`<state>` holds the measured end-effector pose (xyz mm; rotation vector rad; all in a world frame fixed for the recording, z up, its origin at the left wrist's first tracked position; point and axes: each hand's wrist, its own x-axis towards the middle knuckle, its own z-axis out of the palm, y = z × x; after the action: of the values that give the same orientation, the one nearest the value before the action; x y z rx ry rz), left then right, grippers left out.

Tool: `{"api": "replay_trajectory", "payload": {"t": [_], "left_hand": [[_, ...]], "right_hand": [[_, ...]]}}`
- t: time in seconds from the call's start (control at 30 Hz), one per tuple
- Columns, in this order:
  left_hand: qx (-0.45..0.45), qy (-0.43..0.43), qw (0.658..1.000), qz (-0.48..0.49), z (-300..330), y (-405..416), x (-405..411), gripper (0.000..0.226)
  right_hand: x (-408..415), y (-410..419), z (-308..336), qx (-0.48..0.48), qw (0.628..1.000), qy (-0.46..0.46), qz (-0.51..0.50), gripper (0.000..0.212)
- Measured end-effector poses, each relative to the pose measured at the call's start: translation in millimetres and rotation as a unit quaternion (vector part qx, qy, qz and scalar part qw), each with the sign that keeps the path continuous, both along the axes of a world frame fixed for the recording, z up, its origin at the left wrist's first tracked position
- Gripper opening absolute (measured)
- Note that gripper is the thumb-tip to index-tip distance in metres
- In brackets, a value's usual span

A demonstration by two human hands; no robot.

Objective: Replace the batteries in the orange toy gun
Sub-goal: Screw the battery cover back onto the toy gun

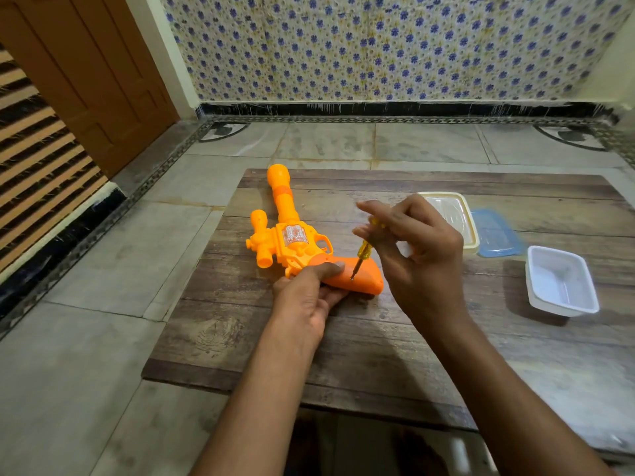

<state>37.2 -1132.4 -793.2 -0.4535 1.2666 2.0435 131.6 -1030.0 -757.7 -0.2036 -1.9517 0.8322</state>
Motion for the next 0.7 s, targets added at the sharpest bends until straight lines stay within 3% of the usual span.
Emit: {"api": "replay_trajectory", "payload": {"t": [0.1,0.23,0.43,0.6,0.7], "left_hand": [[0.007,0.002,1.0,-0.004,-0.6,-0.2,-0.3,0.059],[0.002,-0.003,1.0,0.003,-1.6,0.4,-0.9,0.057],[0.014,-0.002,1.0,0.012,-2.2,-0.9,0.5,0.054],[0.005,-0.006,1.0,0.021,-1.9,-0.9,-0.3,0.052],[0.009,-0.002,1.0,0.017,-2.3,-1.0,-0.2,0.052]], "right_hand": [[0.1,0.7,0.1,0.011,1.0,0.001,-0.02,0.02],[0.7,0.9,0.9,0.002,0.999,-0.01,0.038,0.024],[0.1,-1.0,1.4,0.025,1.0,-0.004,0.0,0.02],[1.9,-2.7,2.1,-0.023,0.997,-0.014,0.077,0.027],[0.6,-2.7,2.3,-0.004,0.998,-0.01,0.06,0.024]]}}
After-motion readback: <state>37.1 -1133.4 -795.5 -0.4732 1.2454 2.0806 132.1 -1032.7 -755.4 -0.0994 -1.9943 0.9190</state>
